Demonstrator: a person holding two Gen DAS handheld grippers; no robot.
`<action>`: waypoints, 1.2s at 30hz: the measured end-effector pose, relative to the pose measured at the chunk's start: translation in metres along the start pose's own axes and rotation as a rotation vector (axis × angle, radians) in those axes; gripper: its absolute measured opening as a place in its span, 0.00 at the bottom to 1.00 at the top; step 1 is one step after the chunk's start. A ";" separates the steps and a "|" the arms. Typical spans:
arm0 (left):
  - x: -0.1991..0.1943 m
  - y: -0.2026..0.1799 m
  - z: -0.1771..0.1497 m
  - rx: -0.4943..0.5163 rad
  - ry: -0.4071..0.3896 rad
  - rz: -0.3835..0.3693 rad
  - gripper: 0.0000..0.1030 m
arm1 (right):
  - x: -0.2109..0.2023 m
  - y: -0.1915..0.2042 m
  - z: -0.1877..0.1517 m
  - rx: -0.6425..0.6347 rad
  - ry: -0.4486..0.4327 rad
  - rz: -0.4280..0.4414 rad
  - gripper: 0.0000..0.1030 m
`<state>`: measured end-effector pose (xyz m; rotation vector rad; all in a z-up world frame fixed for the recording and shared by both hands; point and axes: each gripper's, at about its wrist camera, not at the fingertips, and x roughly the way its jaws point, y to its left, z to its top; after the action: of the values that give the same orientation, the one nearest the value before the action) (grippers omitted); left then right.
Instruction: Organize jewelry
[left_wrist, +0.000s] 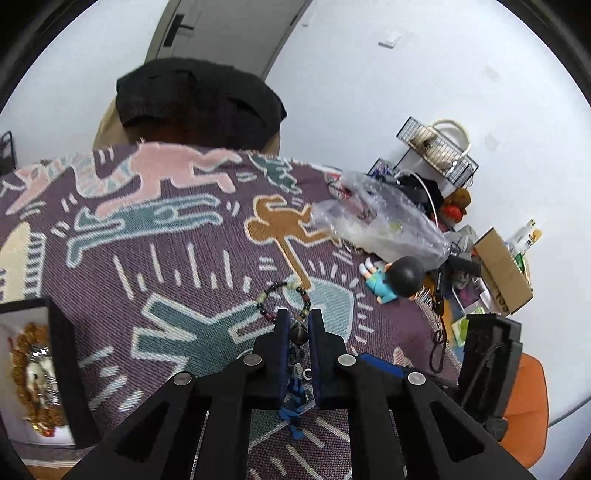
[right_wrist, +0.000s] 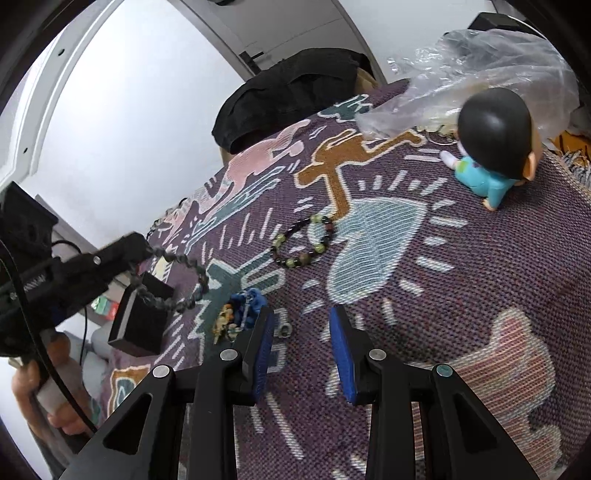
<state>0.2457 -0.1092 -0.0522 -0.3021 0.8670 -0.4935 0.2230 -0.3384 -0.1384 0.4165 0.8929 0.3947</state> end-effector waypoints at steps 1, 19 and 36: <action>-0.003 0.001 0.000 0.002 -0.006 0.002 0.10 | 0.001 0.003 0.000 -0.005 0.003 0.003 0.33; -0.048 0.042 -0.024 -0.058 -0.078 0.038 0.10 | 0.039 0.049 -0.005 -0.070 0.093 0.045 0.31; -0.071 0.075 -0.041 -0.121 -0.113 0.038 0.10 | 0.063 0.041 0.000 0.028 0.146 0.023 0.17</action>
<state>0.1961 -0.0104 -0.0646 -0.4196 0.7927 -0.3852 0.2528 -0.2721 -0.1593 0.4285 1.0371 0.4386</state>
